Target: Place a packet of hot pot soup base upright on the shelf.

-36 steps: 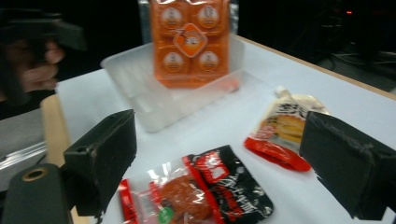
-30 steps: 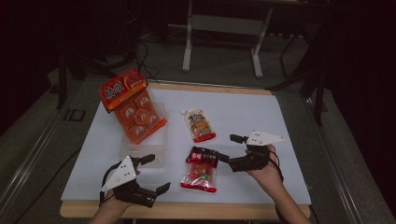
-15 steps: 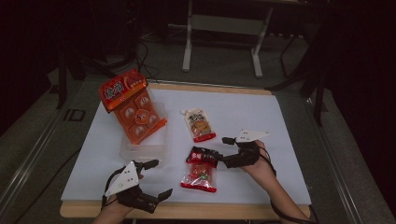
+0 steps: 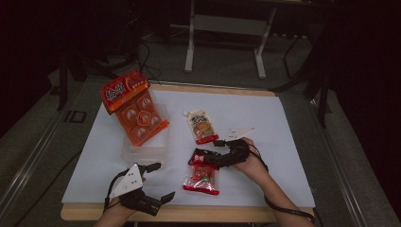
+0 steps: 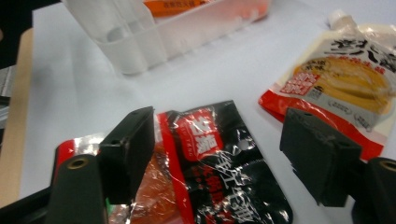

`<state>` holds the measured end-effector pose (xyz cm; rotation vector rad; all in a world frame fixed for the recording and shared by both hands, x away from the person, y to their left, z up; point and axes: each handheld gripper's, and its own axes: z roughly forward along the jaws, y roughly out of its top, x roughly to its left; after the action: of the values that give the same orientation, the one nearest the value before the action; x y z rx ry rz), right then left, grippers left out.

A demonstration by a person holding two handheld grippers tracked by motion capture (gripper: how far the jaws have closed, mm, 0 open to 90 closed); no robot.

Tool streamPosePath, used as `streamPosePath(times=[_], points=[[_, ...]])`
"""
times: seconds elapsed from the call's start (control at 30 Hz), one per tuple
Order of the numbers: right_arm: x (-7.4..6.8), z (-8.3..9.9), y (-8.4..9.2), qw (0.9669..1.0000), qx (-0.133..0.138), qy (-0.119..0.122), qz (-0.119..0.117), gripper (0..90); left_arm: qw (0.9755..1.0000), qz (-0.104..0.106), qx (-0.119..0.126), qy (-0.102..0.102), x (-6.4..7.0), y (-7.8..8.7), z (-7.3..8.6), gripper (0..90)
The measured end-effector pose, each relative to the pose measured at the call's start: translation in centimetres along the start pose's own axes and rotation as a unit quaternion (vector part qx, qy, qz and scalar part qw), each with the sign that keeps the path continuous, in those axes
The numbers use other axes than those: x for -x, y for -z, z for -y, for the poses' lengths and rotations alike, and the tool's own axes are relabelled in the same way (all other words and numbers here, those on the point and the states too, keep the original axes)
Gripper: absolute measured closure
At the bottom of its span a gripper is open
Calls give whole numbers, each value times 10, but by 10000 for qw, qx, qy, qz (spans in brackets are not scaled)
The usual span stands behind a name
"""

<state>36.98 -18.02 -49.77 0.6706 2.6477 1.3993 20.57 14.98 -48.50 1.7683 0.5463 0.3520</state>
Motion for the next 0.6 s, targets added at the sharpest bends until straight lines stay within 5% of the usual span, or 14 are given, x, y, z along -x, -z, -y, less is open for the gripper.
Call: streamPosePath(times=[0.6], points=[[14,14,-24,9989,-441,-126,125,323,10000,52,-46,6,-1,-5,2,18]])
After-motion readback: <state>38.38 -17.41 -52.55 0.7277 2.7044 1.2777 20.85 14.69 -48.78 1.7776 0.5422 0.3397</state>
